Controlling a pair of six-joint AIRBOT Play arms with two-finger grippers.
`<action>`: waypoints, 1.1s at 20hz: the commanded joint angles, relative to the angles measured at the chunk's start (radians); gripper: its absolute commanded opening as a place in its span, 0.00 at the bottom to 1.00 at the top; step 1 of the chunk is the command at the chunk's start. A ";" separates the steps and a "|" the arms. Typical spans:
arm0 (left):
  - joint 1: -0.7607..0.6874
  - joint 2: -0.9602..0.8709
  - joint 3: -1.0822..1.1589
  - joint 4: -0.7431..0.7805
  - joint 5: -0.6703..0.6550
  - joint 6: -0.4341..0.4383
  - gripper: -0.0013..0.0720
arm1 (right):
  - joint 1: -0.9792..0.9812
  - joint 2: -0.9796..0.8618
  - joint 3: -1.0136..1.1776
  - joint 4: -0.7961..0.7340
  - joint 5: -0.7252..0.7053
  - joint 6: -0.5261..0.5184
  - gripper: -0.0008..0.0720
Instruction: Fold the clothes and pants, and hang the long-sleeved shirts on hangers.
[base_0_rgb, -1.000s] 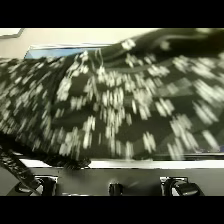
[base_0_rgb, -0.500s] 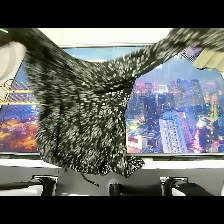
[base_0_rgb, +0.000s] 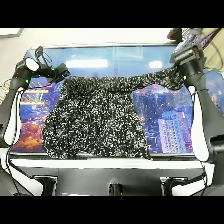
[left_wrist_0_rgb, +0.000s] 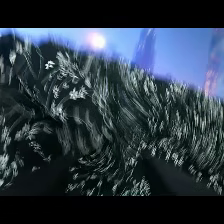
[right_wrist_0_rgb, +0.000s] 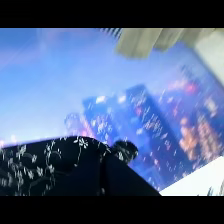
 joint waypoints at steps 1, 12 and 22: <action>0.049 0.024 0.006 -0.020 -0.091 0.008 0.87 | -0.017 -0.015 0.001 0.192 0.077 -0.216 0.35; 0.229 0.570 -0.692 0.016 -0.215 0.061 0.87 | -0.396 0.293 -0.591 1.169 0.335 -0.727 0.79; 0.121 0.741 -1.136 -0.090 -0.143 0.030 0.87 | -0.130 0.385 -1.174 1.277 0.114 -0.733 0.78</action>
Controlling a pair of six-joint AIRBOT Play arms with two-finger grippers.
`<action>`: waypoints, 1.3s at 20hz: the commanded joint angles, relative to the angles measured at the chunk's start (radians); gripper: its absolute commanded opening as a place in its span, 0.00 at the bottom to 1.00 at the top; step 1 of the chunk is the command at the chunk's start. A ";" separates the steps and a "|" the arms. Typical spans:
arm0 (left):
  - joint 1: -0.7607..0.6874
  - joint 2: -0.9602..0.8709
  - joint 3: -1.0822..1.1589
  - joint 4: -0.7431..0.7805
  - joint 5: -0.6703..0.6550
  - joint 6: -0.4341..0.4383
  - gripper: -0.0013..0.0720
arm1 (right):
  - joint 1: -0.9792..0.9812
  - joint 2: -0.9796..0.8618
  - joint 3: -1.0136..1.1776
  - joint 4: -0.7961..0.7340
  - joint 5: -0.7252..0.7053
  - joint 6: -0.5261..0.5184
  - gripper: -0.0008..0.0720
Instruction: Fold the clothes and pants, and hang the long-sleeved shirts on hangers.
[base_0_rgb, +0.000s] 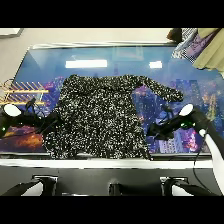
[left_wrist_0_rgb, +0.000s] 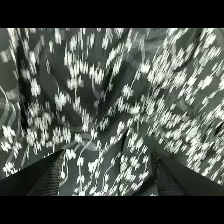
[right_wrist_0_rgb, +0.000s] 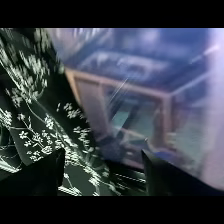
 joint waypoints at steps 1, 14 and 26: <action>-0.011 0.018 -0.056 -0.015 0.014 -0.010 0.87 | 0.091 0.009 -0.126 0.122 -0.103 -0.005 0.78; -0.114 0.002 -0.057 -0.075 0.028 -0.042 0.87 | -0.091 0.105 0.343 -0.224 -0.016 0.261 0.03; -0.429 -0.119 -0.056 -0.076 0.136 -0.243 0.87 | -0.114 0.103 0.421 -0.257 -0.011 0.254 0.04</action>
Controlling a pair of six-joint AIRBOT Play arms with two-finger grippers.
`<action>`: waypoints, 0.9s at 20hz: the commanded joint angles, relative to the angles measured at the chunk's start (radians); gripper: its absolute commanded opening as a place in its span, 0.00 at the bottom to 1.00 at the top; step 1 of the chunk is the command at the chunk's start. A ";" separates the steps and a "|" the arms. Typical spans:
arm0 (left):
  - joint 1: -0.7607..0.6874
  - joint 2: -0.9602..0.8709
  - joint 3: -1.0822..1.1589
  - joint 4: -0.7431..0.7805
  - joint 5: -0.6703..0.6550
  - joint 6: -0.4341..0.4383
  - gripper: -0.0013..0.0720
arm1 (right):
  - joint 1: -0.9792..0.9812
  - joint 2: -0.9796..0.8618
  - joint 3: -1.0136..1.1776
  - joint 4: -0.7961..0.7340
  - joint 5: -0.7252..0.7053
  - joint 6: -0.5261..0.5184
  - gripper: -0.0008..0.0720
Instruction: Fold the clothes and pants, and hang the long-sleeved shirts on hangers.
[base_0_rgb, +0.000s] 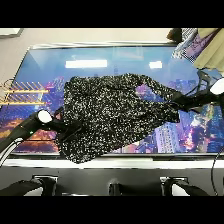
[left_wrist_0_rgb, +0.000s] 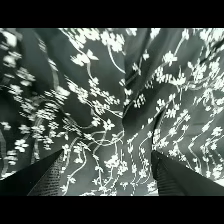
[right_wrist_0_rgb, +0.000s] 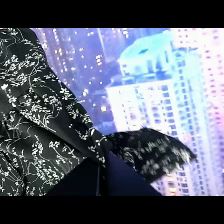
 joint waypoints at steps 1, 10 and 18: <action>-0.062 -0.025 0.000 -0.001 0.020 -0.028 0.87 | -0.002 0.000 0.005 -0.008 -0.005 0.002 0.04; -0.176 -0.147 0.000 -0.179 0.133 0.026 0.68 | -0.002 -0.001 -0.089 0.065 -0.008 0.001 0.04; -0.063 -0.139 0.266 -0.146 0.082 0.192 0.04 | -0.002 0.002 -0.138 0.586 -0.191 -0.183 0.03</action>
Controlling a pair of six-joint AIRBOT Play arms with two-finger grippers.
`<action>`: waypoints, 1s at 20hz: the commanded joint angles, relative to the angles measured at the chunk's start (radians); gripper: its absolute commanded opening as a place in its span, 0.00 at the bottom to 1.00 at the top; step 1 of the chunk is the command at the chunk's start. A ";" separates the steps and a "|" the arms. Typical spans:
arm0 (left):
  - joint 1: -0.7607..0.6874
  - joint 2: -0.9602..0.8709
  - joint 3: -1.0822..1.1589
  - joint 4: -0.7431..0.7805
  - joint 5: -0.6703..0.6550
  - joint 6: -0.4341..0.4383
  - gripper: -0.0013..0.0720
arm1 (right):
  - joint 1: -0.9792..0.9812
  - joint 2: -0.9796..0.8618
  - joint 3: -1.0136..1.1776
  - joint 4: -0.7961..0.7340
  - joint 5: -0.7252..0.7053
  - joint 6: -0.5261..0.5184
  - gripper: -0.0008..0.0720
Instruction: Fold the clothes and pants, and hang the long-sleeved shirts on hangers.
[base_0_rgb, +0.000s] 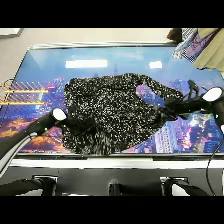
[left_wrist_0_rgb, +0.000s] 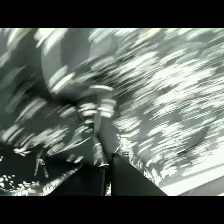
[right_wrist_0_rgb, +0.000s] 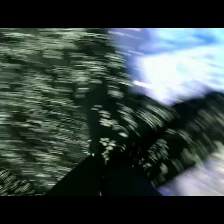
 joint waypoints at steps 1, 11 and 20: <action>0.080 0.003 0.246 0.130 -0.099 0.040 0.04 | 0.000 0.002 0.052 0.375 -0.166 -0.138 0.03; 0.181 0.158 1.238 0.539 -0.303 0.038 0.04 | 0.000 0.093 0.957 0.237 -0.309 -0.058 0.03; 0.182 0.629 1.066 0.549 -0.312 -0.058 0.04 | 0.000 0.506 0.984 -0.099 -0.216 0.032 0.03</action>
